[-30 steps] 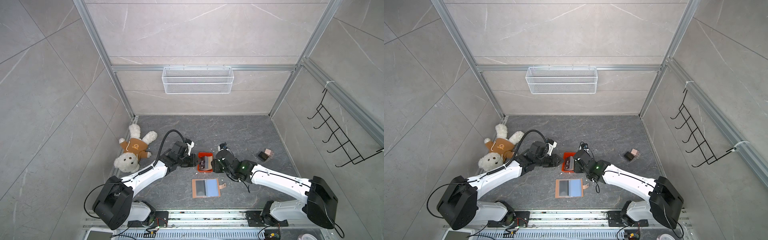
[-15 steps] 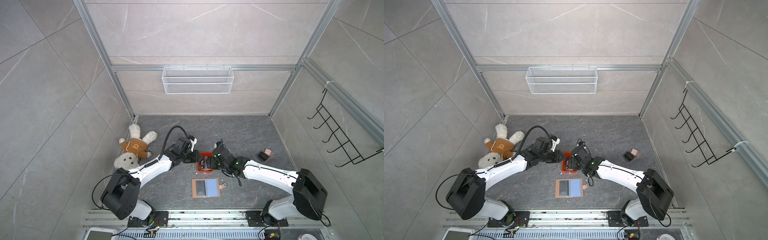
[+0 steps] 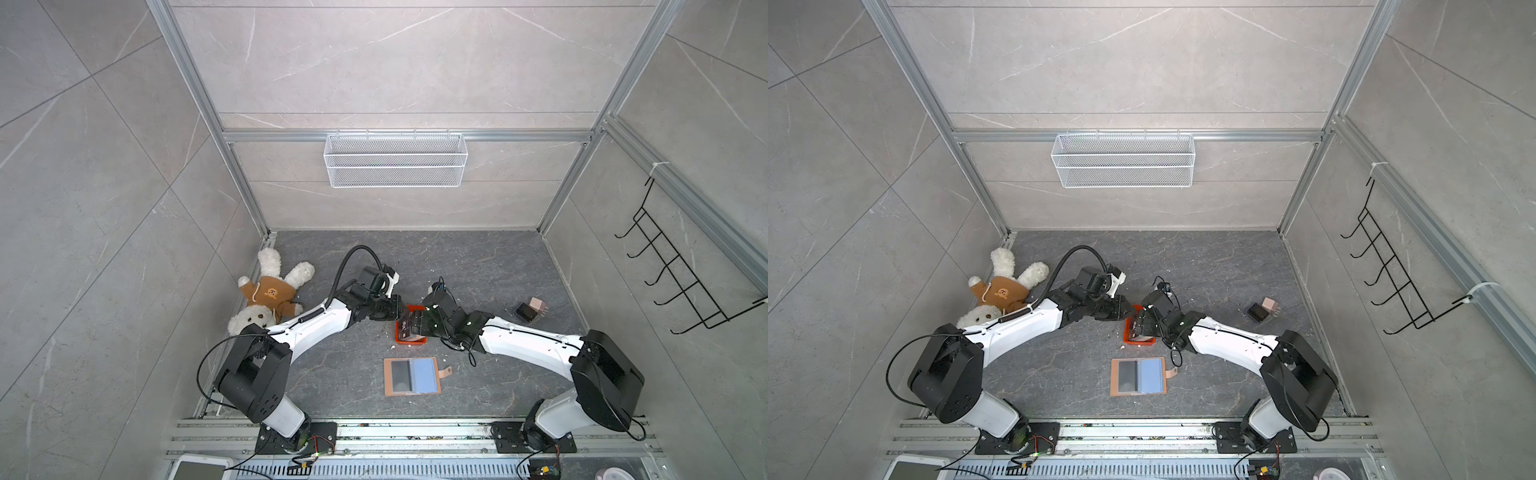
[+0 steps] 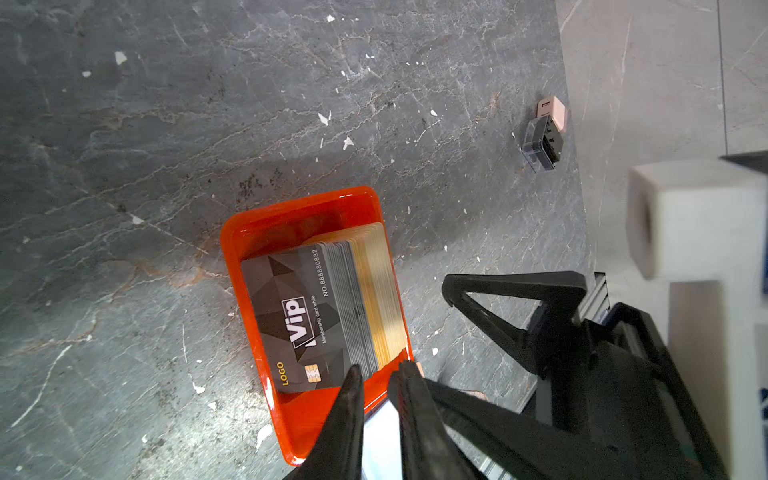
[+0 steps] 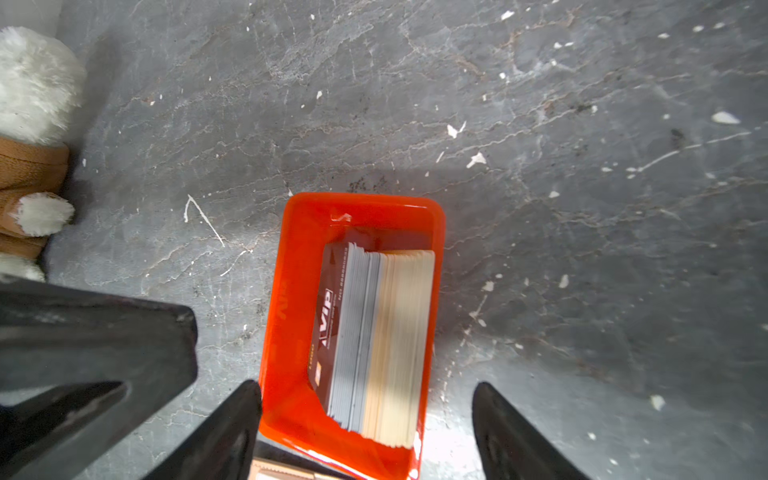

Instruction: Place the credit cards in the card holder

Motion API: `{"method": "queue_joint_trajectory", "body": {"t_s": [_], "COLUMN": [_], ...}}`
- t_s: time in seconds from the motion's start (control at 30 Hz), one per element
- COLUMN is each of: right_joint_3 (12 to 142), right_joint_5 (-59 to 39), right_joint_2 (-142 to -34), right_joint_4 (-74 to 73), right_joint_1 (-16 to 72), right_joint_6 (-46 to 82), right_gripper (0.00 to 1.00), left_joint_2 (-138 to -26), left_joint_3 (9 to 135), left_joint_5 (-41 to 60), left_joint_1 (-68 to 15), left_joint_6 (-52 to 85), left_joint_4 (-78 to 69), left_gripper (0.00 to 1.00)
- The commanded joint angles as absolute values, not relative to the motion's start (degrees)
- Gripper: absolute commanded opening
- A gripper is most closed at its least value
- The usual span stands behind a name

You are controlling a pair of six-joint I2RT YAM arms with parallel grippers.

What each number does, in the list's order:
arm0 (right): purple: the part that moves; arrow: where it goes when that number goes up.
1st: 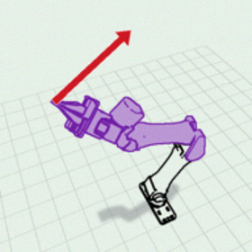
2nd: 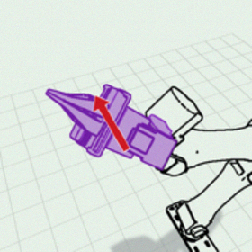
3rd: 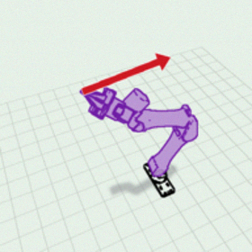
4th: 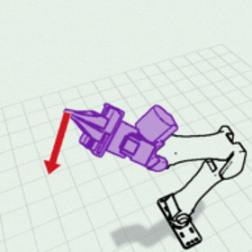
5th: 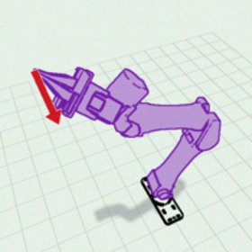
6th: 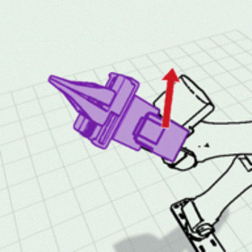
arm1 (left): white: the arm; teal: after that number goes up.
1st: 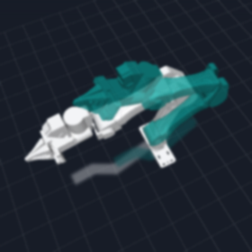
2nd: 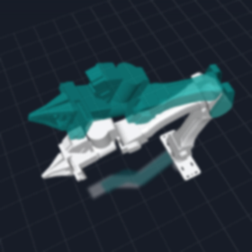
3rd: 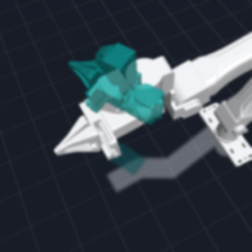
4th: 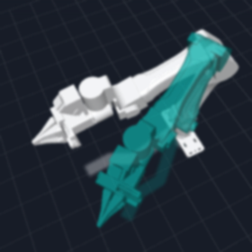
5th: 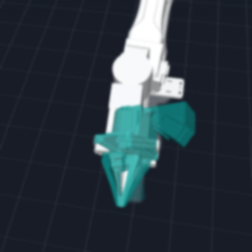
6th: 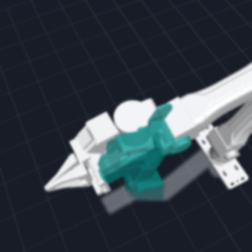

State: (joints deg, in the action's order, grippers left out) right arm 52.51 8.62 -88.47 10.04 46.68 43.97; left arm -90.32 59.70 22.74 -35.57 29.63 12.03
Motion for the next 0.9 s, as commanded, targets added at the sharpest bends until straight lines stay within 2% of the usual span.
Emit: {"method": "queue_joint_trajectory", "body": {"t_s": [0.0,0.4,0.87], "right_joint_3": [53.0,52.6,51.6], "right_joint_5": [8.2,8.8,7.5], "right_joint_2": [-90.1,-91.4,-89.9], "right_joint_4": [7.6,5.4,5.5], "right_joint_1": [46.4,46.2,45.4], "right_joint_6": [44.8,45.6,44.7], "right_gripper": [0.82,0.86,0.87], "left_joint_2": [-91.3,-96.1,-100.3], "left_joint_3": [62.3,69.4,68.6], "left_joint_5": [26.7,30.9,27.2], "left_joint_1": [-34.2,-32.4,-32.0], "left_joint_6": [26.4,23.1,24.5], "left_joint_4": [14.1,19.5,18.8], "left_gripper": [0.20,0.17,0.12]}}
